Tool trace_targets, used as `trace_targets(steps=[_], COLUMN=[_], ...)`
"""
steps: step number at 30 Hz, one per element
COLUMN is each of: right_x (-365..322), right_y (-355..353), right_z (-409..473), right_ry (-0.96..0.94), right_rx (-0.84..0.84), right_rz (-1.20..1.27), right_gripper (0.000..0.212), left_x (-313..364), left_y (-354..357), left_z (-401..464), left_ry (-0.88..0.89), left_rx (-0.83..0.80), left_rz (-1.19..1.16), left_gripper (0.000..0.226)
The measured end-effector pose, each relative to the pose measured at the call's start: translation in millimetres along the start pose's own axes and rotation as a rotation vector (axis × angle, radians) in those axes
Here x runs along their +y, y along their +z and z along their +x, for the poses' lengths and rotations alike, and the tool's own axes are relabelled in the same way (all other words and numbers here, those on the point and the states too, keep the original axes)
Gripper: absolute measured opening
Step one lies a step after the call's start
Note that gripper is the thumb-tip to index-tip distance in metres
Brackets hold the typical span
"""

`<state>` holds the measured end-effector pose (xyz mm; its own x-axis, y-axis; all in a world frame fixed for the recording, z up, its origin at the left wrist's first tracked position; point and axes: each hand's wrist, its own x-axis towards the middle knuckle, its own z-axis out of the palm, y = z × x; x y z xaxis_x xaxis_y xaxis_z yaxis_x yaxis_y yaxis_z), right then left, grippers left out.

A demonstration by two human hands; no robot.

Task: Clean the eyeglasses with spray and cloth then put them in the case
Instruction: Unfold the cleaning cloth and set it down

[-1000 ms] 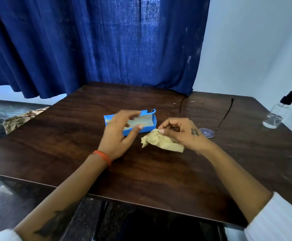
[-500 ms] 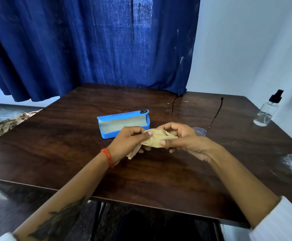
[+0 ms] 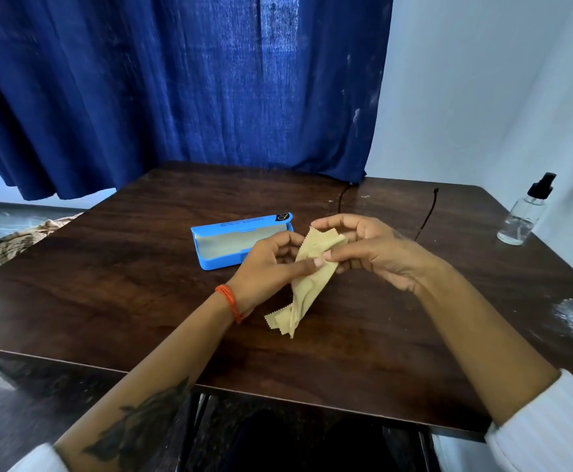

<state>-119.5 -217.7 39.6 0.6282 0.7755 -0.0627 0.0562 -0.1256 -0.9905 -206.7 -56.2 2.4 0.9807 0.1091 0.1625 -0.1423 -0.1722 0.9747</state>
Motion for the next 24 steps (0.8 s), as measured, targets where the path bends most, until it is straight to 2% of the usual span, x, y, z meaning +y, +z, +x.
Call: trace_targets(steps=[1,2,5,9,12,13,16,17,20,22,24], right_x=[-4,-7,-17,-30,-37,-40,-49,-52,-58,-63,-64], right_y=[-2,-4,-10,-9,-2,0,6,7,8,6,1], right_z=[-1,-2,-9,-18,-23,-26,-35,-37,-46,-51,-54], right_ry=[0.01,0.017,0.037,0.027,-0.029,-0.071,-0.239,-0.287,-0.364,-0.353,-0.33], right_rx=[-0.011,-0.02,-0.054,-0.091,-0.061,-0.039,0.041,0.07,0.075,0.012,-0.055], right_rz=[-0.014,-0.019,-0.004,-0.066,-0.23,-0.285,-0.377,-0.377,-0.304,-0.241,-0.144], right_gripper=[0.044,0.045,0.048,0.049,0.04,0.036,0.03,0.027,0.025,0.034,0.041], left_x=[2,5,12,24,33,36,45,48,59,66,70], left_y=[1,1,-2,-2,6,9,12,11,7,5,1], left_z=[0,-1,-5,-16,-20,-20,-23,-25,-30,-35,-36], left_ry=[0.001,-0.01,-0.111,-0.128,-0.033,0.03,0.225,0.271,0.337,0.35,0.313], left_rx=[0.011,0.024,0.028,-0.121,-0.041,0.009,0.131,0.146,0.133,0.088,0.006], left_rz=[-0.044,-0.091,-0.203,-0.3,-0.175,-0.133,0.001,0.02,0.018,-0.007,-0.128], left_gripper=[0.008,0.006,0.022,0.029,0.045,0.042,0.01,0.009,0.011,0.013,0.016])
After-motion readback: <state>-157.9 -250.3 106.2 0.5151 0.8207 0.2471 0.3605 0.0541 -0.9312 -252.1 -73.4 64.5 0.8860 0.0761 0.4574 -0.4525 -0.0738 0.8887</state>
